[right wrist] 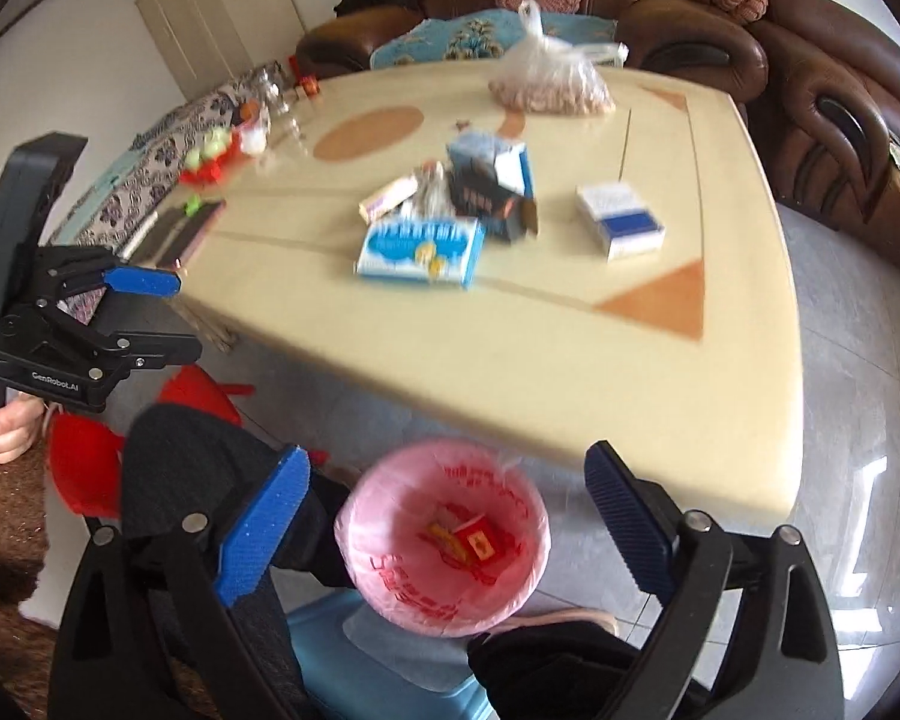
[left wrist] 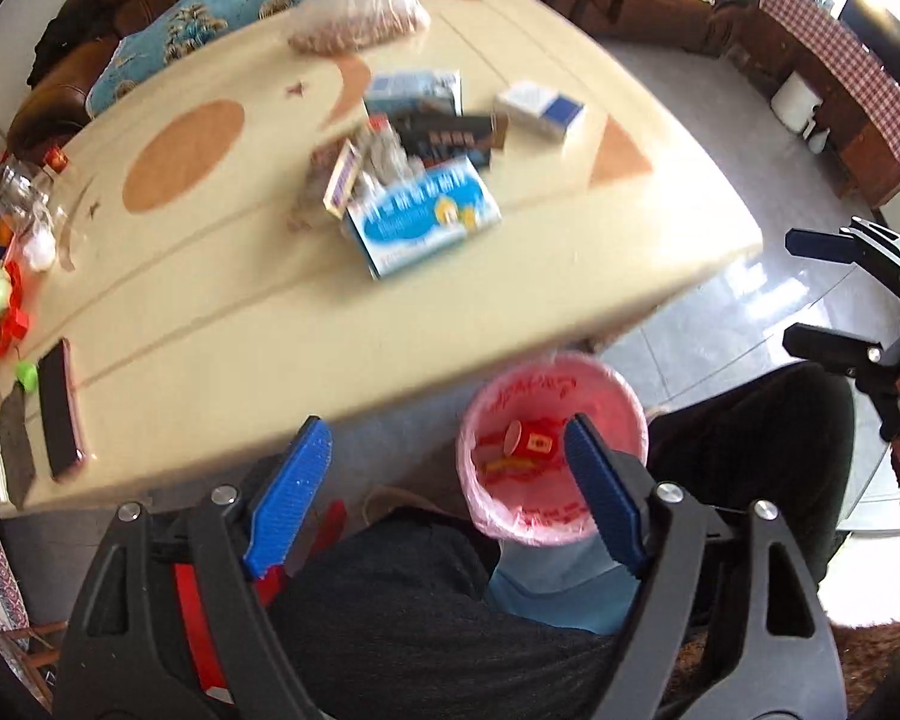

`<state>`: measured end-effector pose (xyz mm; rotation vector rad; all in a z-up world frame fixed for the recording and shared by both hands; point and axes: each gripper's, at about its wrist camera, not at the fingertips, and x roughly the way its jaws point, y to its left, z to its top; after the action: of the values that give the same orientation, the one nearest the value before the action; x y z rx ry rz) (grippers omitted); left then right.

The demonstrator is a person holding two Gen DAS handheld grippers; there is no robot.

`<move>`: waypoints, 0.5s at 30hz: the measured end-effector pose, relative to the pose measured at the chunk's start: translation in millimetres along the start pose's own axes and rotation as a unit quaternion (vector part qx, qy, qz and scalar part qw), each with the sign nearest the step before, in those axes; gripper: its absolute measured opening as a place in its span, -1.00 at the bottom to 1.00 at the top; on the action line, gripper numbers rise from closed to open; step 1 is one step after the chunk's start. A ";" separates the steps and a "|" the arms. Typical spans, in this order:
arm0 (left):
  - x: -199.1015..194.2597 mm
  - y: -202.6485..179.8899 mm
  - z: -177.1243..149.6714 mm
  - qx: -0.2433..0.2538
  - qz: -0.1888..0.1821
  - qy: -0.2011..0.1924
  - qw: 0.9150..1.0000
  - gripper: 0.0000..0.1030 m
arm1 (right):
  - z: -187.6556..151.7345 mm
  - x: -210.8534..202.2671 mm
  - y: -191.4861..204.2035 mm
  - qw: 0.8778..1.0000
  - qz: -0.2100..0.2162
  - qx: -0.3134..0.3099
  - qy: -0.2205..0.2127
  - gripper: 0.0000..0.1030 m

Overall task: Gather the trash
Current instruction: 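Raise both open tools from the bin back toward the table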

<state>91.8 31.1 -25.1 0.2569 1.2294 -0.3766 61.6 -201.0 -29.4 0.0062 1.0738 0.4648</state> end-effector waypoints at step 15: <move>0.8 59.2 97.8 0.009 0.039 0.037 0.999 0.56 | 115.0 -38.0 -40.8 0.999 -0.010 -0.017 -0.028 0.76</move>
<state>201.1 46.7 4.6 0.3355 1.2860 -0.3127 158.9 -226.9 49.3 -0.0203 1.0097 0.4622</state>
